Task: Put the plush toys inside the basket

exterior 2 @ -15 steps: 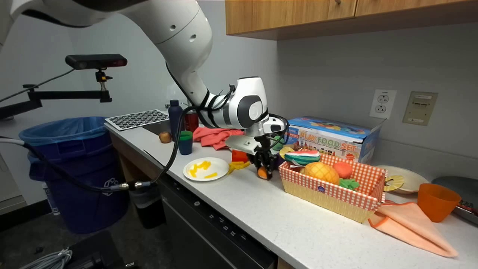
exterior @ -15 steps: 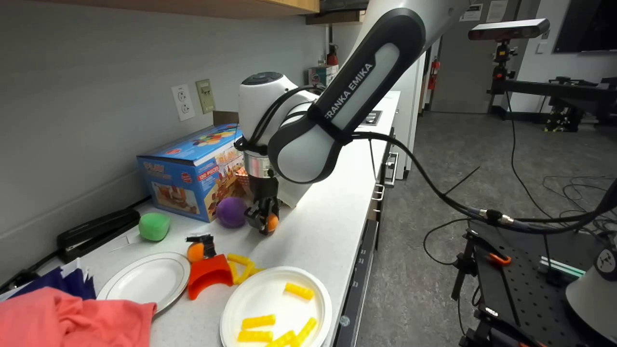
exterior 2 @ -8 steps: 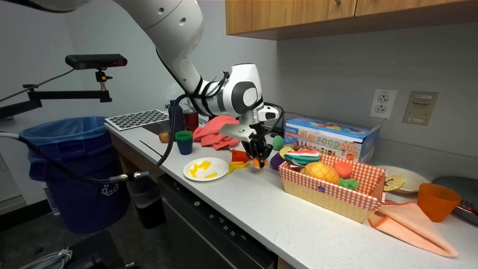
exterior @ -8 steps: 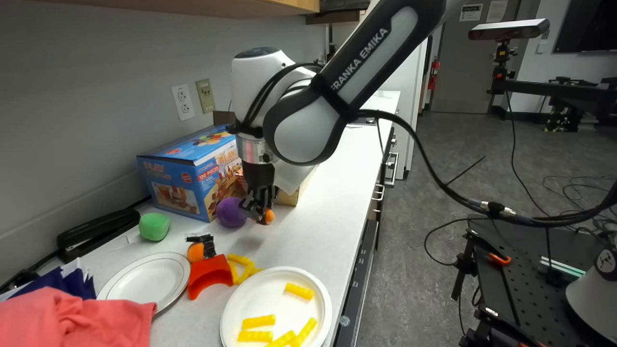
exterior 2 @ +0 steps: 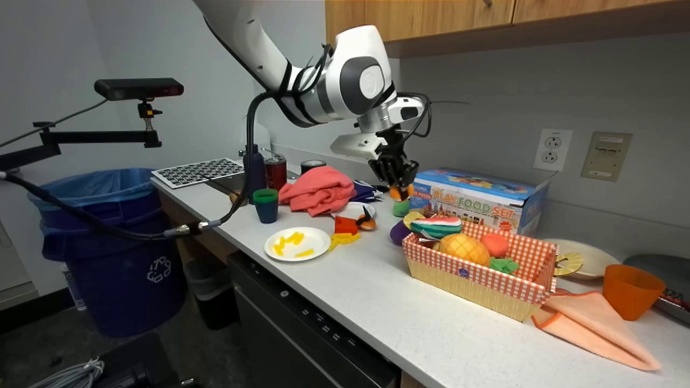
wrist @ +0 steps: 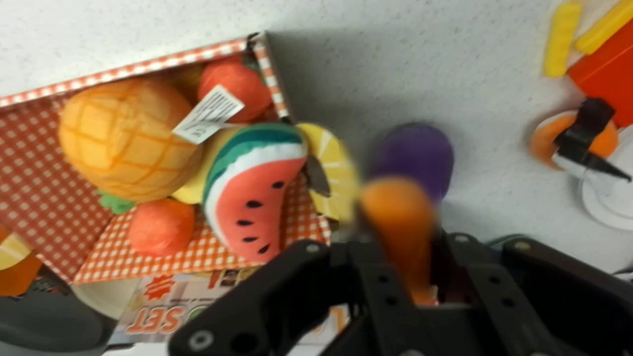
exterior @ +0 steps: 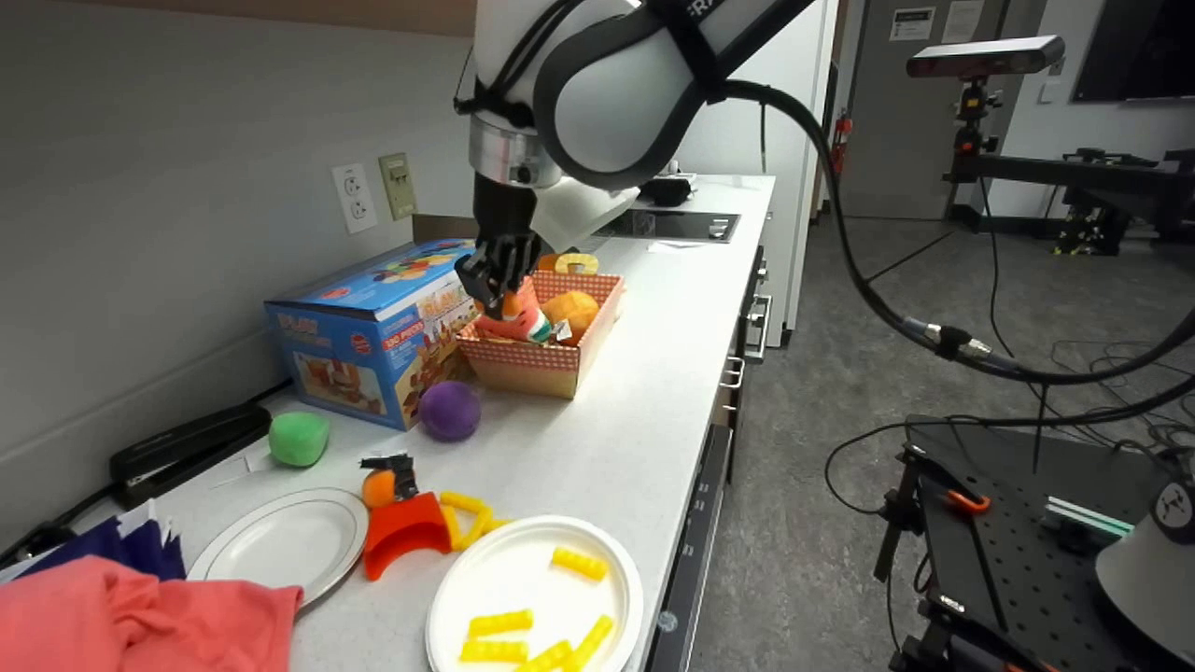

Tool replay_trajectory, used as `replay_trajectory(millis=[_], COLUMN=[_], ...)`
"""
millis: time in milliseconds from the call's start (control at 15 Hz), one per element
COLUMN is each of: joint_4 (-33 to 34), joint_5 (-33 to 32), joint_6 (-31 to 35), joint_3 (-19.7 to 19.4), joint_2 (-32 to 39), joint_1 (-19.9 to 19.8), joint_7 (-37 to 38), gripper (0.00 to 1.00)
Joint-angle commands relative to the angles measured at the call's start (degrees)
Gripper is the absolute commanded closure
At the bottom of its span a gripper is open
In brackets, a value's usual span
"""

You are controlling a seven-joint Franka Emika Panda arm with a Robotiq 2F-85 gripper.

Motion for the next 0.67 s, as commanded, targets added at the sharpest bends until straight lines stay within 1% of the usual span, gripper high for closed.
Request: replay_trajectory(millis=[0,200,400,533,600], joint_4=[-0.6,-0.3,0.2,0.5,0.5], joint_5=[-5.6,-10.0,-14.3,-16.2,-16.6], joint_6=[4.4,7.0,8.2,8.1,7.9], joint_3=[-3.5,-6.9,-10.0,-10.9,-11.1], joint_2=[-0.4,0.8,2.4,3.5,3.9], joint_1=[-0.9,-0.8,0.1,0.2,0.2], joint_7=[7.3,13.3,19.2,22.1,23.2], gripper=[0.95,0.95,0.95,0.95,0.54])
